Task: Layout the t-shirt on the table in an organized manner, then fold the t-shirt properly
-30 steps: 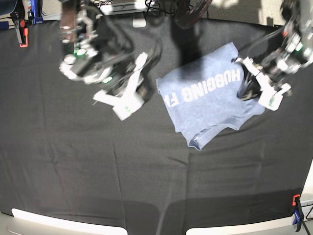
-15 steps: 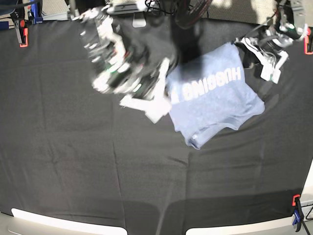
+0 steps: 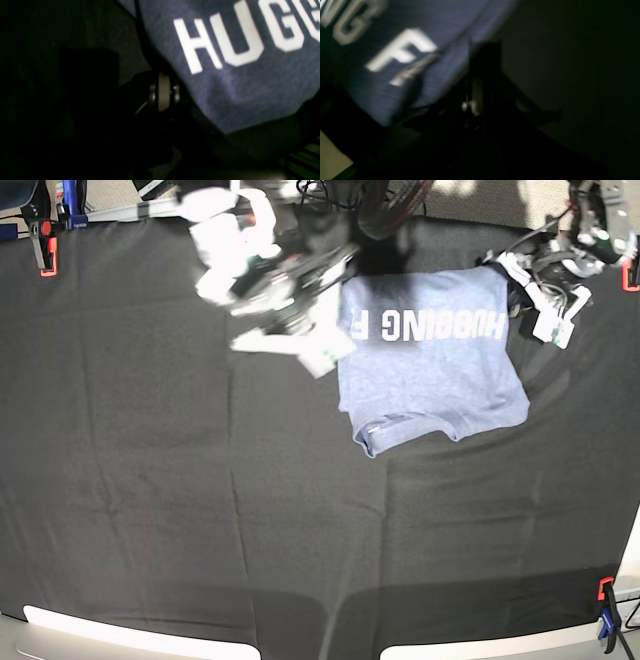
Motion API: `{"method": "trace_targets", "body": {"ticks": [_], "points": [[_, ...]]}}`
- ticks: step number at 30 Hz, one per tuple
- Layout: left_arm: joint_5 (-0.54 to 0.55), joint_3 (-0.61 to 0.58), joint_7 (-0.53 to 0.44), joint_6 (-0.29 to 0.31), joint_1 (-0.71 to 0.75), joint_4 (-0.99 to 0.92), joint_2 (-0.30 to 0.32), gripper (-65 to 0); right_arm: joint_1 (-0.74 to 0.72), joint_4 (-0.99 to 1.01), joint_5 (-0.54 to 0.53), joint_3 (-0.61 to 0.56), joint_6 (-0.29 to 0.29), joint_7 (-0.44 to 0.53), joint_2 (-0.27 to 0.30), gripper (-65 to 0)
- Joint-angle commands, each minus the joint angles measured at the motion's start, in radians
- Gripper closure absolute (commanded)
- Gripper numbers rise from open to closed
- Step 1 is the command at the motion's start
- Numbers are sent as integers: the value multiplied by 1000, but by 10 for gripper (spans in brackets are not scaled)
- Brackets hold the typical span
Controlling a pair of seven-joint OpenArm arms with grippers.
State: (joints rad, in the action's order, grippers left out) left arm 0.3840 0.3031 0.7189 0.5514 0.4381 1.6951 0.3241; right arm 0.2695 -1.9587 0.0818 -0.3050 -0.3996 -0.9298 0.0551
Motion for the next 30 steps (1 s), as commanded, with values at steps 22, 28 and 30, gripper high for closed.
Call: {"method": "trace_targets", "body": {"ticks": [22, 28, 30], "points": [[192, 235, 51, 55, 436, 247, 46, 0, 522, -398, -307, 685, -68, -195, 23, 0], [182, 232, 51, 56, 545, 188, -1, 0, 714, -392, -350, 700, -69, -192, 19, 0], [158, 232, 42, 56, 542, 102, -12, 0, 755, -337, -375, 691, -71, -180, 20, 0]]}}
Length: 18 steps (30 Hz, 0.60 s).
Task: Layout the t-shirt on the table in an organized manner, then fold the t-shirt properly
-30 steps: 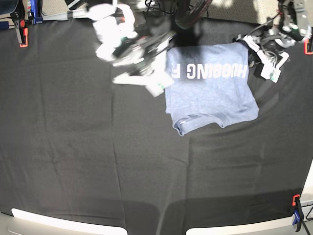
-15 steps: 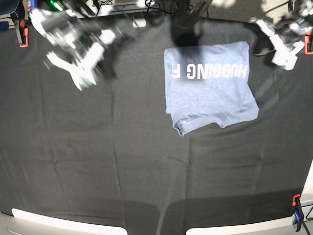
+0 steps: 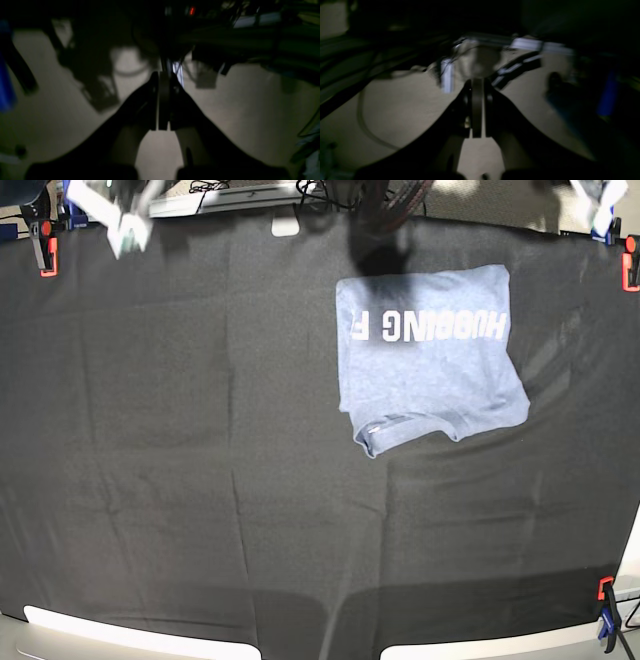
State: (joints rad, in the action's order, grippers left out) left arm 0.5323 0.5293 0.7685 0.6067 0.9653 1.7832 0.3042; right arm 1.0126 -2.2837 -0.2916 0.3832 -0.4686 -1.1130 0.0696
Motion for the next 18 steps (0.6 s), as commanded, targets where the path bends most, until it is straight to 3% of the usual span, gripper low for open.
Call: {"method": "trace_targets", "body": {"ticks": [1, 5, 9, 13, 18], "points": [[10, 6, -24, 0, 10, -43, 8, 0, 23, 27, -2, -5, -4, 14, 5, 0], [7, 6, -135, 12, -45, -334, 13, 0, 10, 251, 0, -49, -34, 18, 6, 0], [7, 6, -214, 91, -159, -663, 50, 0, -74, 520, 2, -90, -29, 32, 15, 0], [-3, 6, -357, 91, -279, -941, 101, 0, -210, 818, 4, -140, -33, 132, 62, 0], [-200, 6, -552, 91, -396, -1121, 123, 0, -404, 1193, 3, -236, -33, 297, 141, 0]]}}
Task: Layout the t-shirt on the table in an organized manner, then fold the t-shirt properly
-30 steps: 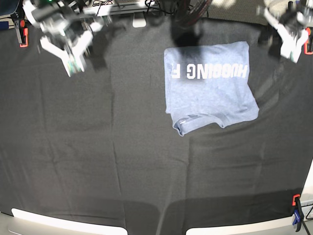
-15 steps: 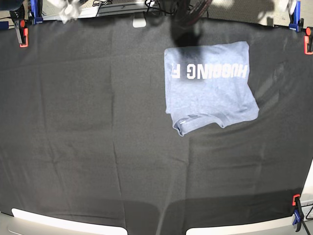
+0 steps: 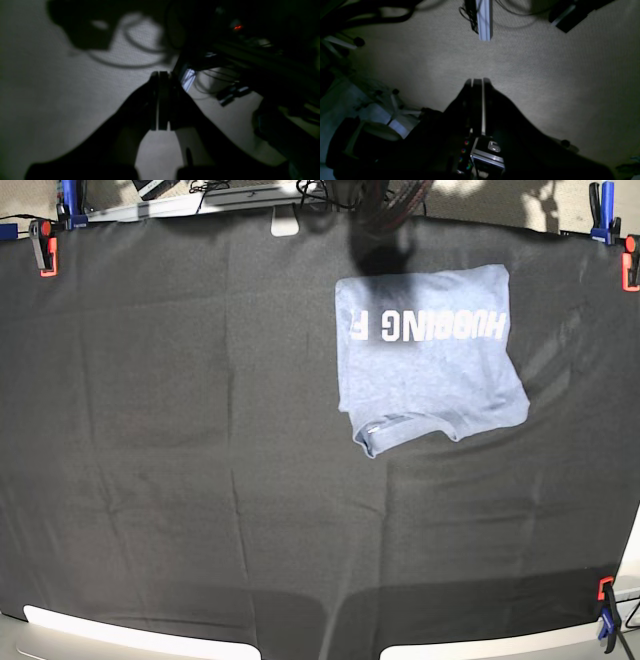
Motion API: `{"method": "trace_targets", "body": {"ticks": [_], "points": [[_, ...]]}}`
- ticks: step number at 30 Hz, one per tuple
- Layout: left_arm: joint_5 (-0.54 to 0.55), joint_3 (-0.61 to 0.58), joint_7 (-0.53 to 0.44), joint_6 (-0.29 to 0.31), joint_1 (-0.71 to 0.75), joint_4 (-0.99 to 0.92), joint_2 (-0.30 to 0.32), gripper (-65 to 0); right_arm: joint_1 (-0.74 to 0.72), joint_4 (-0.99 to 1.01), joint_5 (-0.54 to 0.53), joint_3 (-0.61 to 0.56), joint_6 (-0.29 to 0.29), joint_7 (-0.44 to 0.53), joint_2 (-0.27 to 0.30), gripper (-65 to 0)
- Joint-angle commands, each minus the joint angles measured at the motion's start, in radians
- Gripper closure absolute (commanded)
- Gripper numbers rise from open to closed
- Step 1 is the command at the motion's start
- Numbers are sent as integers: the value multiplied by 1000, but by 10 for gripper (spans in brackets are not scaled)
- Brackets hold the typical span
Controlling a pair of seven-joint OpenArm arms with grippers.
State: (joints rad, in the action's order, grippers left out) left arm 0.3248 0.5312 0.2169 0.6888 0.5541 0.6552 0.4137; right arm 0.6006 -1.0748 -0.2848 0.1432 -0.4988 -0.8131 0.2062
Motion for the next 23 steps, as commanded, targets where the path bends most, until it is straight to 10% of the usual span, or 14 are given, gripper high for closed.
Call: {"method": "trace_targets", "body": {"ticks": [1, 7, 13, 23], "points": [[-14, 4, -47, 9, -1, -11, 11, 0, -33, 50, -4, -16, -3, 16, 14, 0], [-23, 4, -117, 9, -74, -56, -60, -143, -257, 346, -4, -99, -2, 108, 21, -20], [-208, 4, -126, -69, -176, -94, -188, -143, -380, 464, -1, -170, -2, 240, -14, -151], [-276, 4, -163, -143, -275, -178, -293, -143, -407, 466, 99, -243, 2, 267, -51, -159]]}}
